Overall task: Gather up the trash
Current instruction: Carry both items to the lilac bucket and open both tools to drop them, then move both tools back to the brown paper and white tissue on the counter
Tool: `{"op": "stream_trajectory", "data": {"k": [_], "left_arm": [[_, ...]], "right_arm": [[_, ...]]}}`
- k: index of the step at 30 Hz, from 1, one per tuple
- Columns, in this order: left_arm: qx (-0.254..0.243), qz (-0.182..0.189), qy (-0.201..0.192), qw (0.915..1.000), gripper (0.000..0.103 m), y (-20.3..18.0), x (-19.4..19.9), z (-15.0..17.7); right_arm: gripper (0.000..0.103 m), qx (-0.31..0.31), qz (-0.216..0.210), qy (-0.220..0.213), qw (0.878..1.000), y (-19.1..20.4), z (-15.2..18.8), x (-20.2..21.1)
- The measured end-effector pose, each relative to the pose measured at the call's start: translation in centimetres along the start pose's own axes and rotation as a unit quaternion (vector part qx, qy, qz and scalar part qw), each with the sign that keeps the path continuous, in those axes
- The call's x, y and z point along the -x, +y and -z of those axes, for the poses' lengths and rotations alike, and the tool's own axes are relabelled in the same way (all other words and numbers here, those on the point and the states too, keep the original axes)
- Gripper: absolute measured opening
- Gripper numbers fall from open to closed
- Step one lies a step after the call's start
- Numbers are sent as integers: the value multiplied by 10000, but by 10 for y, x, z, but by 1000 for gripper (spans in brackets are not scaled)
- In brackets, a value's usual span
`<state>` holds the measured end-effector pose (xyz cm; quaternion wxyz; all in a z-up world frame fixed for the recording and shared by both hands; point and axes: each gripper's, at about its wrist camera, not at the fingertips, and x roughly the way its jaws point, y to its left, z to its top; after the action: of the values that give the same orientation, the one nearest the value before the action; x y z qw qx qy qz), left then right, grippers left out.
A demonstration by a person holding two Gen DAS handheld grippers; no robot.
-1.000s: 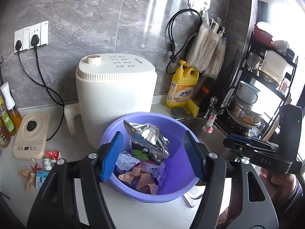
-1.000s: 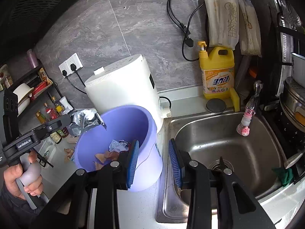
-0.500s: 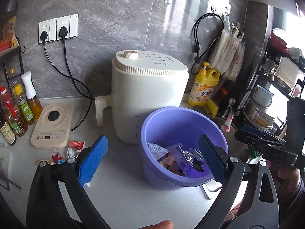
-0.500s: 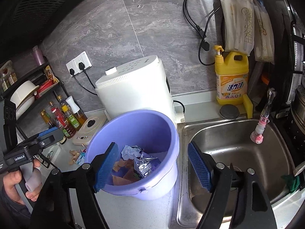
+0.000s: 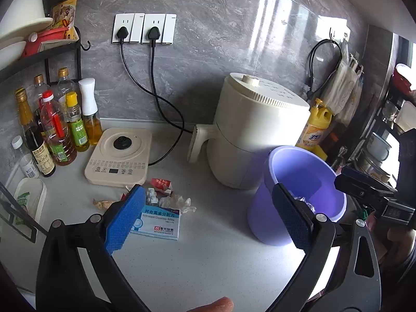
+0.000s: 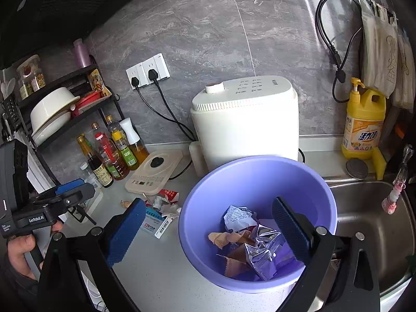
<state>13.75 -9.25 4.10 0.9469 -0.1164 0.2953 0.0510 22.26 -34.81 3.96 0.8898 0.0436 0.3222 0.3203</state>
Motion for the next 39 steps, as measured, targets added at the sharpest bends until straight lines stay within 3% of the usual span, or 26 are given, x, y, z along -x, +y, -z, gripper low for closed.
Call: {"op": "stream_trajectory", "data": {"k": [14, 28, 30, 39], "left_arm": [[495, -194, 270, 9982, 96, 97, 6, 30], [598, -84, 697, 9957, 67, 144, -16, 46], [620, -86, 791, 9949, 63, 148, -24, 48], [591, -130, 1171, 9913, 63, 162, -59, 52]], "right_arm": [[95, 459, -259, 400, 9978, 90, 6, -51], [89, 724, -547, 980, 9910, 148, 18, -108], [85, 756, -573, 1102, 9894, 152, 21, -115], [66, 477, -473, 1733, 9826, 140, 33, -163]]}}
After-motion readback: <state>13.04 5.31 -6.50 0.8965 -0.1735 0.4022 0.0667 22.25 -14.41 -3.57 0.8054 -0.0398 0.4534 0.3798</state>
